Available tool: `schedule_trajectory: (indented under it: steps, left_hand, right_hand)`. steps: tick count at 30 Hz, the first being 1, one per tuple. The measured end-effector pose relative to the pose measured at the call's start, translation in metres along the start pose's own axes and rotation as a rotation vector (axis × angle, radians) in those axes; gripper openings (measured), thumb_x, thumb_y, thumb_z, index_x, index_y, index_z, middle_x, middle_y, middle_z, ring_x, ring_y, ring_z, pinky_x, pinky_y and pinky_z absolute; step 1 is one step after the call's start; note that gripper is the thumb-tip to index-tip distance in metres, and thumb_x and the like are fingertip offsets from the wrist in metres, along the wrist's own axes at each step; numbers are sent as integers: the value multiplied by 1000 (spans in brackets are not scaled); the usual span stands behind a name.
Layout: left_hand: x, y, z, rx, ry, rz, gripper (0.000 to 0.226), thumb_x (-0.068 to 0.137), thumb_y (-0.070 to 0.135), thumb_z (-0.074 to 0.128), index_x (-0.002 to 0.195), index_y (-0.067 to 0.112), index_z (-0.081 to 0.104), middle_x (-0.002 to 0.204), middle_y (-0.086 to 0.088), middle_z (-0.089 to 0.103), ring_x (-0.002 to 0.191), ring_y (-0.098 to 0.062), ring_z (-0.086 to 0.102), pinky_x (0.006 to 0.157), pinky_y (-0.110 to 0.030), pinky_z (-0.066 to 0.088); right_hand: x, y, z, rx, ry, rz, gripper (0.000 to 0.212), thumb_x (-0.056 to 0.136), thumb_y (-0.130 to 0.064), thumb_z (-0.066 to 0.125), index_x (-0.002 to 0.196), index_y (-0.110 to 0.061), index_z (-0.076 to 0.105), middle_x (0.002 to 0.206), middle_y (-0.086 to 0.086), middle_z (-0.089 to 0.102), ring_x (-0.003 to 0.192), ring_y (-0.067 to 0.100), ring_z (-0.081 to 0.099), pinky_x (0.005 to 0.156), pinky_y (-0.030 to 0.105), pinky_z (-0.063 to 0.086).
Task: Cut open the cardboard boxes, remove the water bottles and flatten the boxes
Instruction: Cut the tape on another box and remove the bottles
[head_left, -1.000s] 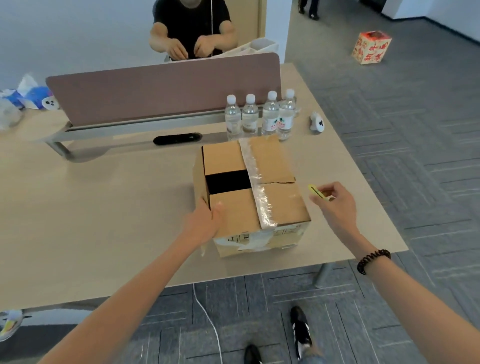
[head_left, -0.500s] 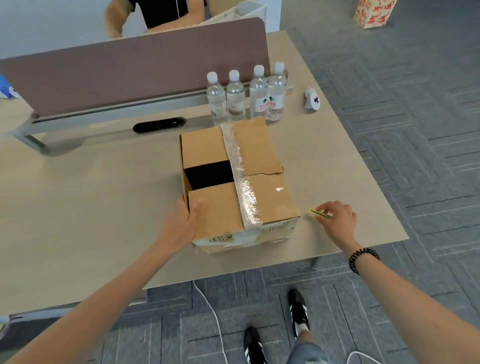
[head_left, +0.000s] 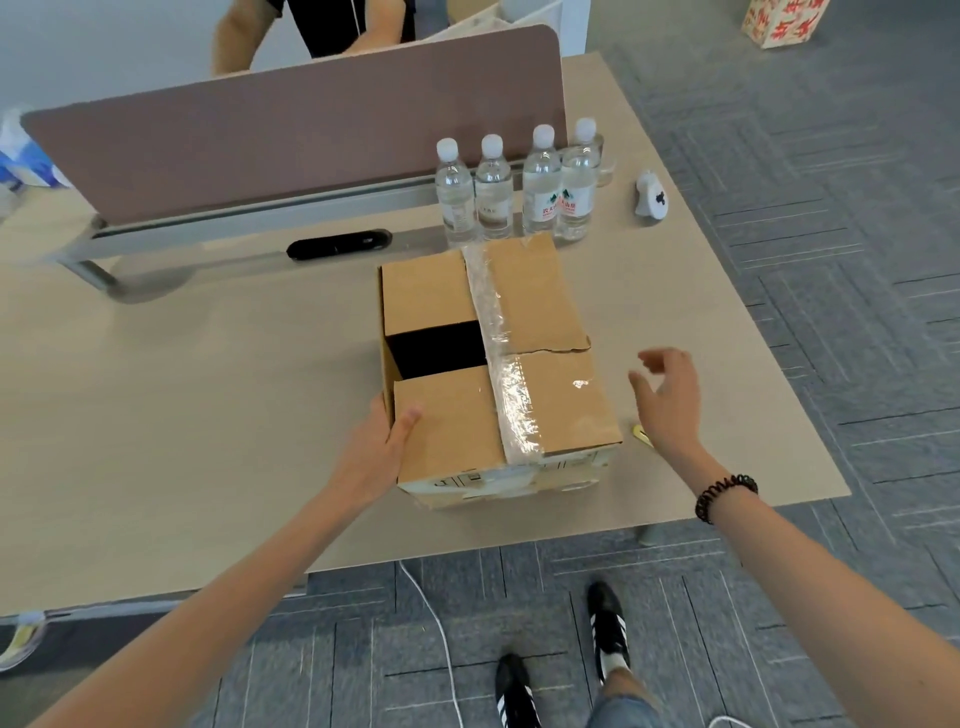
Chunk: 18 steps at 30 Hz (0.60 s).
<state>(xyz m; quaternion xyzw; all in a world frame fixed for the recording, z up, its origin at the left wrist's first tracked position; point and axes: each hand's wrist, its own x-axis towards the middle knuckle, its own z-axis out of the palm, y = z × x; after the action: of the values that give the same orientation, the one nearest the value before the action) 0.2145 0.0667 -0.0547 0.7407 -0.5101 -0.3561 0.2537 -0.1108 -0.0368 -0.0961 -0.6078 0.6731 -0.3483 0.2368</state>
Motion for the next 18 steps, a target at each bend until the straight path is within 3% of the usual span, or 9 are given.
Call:
schedule_trajectory:
  steps: [3,5,7,9,13,18]
  left_hand:
    - [-1,3,0,0,-7,-7,50,102,43,36,144,15,36,121,5,54,99,-14,55,70,-13,43]
    - [-2,5,-1,-24,-8,-10,49,103,42,36,144,15,36,124,4,54,103,-15,55,71,-11,42]
    - [-4,5,-2,-62,-17,2,53,101,47,37,145,18,35,132,2,54,112,-18,57,81,-20,47]
    - [-3,3,1,-100,-31,11,59,97,53,37,146,20,35,136,0,54,118,-20,57,88,-27,48]
    - [-5,-2,-4,-113,-32,17,73,90,70,35,146,23,36,135,3,57,117,-17,59,96,-35,51]
    - [7,-25,-2,-84,-43,38,80,85,84,32,145,32,35,132,9,60,115,-13,61,96,-46,53]
  right_hand:
    - [6,-72,8,147,22,-121,23,87,-18,63,109,-10,60,110,3,53,98,17,55,93,38,46]
    - [-4,-110,19,143,-136,-195,41,81,-39,67,113,-15,58,115,-2,48,99,14,58,94,37,46]
    - [-20,-130,34,-87,-283,-299,66,73,-56,70,123,-17,50,125,-1,42,113,18,48,102,37,35]
    - [-28,-129,46,-303,-347,-353,80,69,-58,72,130,-17,42,133,4,36,123,24,34,109,42,22]
    - [-28,-127,46,-249,-341,-320,69,70,-45,74,124,-15,44,129,3,36,125,24,31,108,35,16]
    - [-22,-144,22,-32,-344,-250,61,67,-48,57,118,-16,48,113,-5,40,110,18,43,98,35,33]
